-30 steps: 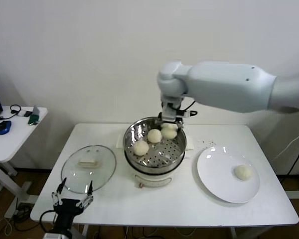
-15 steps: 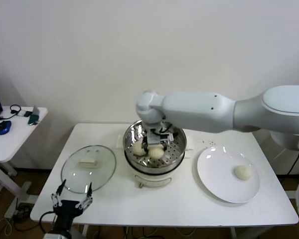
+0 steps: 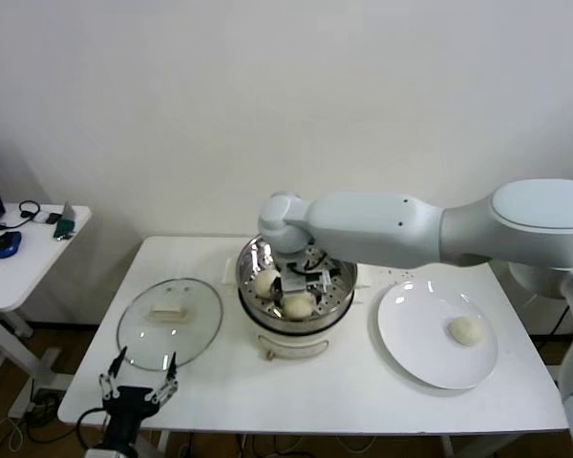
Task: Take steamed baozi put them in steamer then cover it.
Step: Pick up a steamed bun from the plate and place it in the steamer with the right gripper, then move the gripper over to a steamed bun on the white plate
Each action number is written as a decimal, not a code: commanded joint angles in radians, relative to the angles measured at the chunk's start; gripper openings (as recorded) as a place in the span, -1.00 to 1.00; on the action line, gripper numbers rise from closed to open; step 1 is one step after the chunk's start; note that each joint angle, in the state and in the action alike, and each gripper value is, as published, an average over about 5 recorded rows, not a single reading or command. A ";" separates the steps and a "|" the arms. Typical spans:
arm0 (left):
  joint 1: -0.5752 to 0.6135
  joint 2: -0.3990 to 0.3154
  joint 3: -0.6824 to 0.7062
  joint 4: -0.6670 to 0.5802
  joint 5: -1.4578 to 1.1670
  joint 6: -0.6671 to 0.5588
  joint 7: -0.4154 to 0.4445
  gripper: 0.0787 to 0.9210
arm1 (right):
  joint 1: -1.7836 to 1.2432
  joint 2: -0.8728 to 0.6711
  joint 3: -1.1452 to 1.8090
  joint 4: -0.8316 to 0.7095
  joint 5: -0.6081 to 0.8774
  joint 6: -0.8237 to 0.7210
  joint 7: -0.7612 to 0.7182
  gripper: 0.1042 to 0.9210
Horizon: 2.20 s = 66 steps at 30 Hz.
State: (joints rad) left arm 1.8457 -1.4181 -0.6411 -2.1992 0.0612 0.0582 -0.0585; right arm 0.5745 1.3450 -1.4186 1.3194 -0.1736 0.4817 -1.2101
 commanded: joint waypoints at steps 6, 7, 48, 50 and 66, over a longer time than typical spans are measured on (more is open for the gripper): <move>0.007 0.002 -0.003 -0.006 0.000 -0.001 -0.002 0.77 | 0.084 -0.071 0.026 0.010 0.086 -0.030 0.009 0.76; 0.007 0.003 -0.004 -0.007 0.000 -0.001 -0.002 0.77 | 0.105 -0.092 0.022 0.011 0.115 -0.046 0.013 0.76; -0.068 -0.028 0.010 -0.017 0.003 0.060 0.005 0.77 | -0.490 -0.893 0.369 -0.163 0.221 -0.658 0.164 0.76; -0.065 -0.031 0.011 -0.018 0.006 0.060 0.005 0.77 | -0.510 -0.881 0.384 -0.180 0.199 -0.647 0.156 0.76; -0.065 -0.040 0.019 -0.007 0.026 0.064 0.001 0.77 | -0.564 -0.738 0.460 -0.338 0.139 -0.602 0.161 0.76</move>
State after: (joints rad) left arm 1.7803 -1.4560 -0.6241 -2.2087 0.0811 0.1223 -0.0570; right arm 0.0796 0.5479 -1.0252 1.0726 0.0093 -0.1343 -1.0401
